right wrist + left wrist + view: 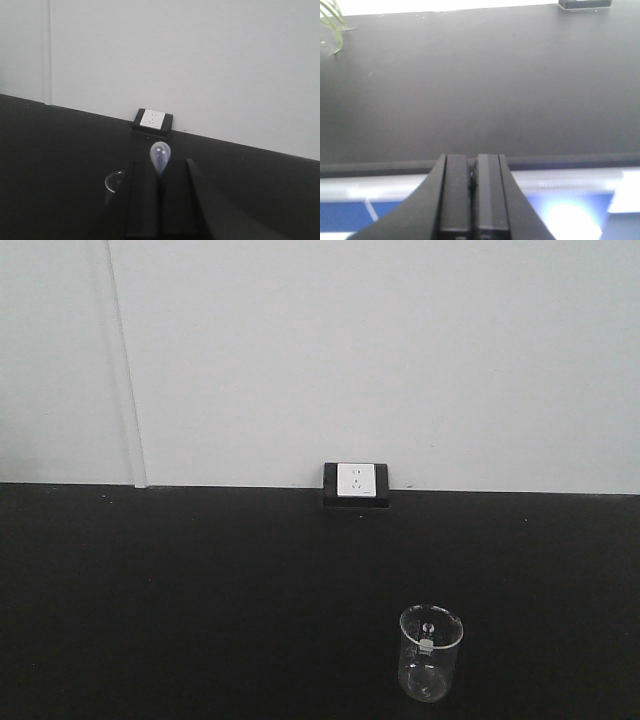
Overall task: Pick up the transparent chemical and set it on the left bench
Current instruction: 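Drive the base to the bench with the white bins, holding the dropper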
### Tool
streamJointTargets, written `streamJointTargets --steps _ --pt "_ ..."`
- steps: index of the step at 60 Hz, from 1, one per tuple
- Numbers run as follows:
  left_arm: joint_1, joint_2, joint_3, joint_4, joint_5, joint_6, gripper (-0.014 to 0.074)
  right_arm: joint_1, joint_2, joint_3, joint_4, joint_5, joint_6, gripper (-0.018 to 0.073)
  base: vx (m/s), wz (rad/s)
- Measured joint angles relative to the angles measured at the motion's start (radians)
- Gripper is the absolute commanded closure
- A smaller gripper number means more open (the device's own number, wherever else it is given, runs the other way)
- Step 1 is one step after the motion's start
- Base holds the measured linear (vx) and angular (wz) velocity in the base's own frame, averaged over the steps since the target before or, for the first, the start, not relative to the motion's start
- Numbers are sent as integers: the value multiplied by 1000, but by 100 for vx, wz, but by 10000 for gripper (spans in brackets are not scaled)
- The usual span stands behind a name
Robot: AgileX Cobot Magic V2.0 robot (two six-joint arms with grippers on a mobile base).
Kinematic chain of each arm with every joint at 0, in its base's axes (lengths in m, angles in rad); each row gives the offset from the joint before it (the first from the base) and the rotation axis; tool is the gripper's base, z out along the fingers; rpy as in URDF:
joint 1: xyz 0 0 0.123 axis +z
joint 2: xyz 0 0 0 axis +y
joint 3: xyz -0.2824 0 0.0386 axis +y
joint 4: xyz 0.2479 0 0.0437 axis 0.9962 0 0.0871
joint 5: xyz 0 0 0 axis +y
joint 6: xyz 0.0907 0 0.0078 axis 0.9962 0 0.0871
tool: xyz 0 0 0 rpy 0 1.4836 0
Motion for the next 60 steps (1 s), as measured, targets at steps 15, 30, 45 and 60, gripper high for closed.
streamJointTargets --steps 15,30,45,60 --pt "0 0 0 0 0 0 600 0 0 0 0 0 0 562 -27 -1" --pt "0 0 0 0 0 0 600 0 0 0 0 0 0 562 -31 5" --pt "0 0 0 0 0 0 600 0 0 0 0 0 0 562 -33 22" --pt "0 0 0 0 0 0 600 0 0 0 0 1 0 562 -32 46"
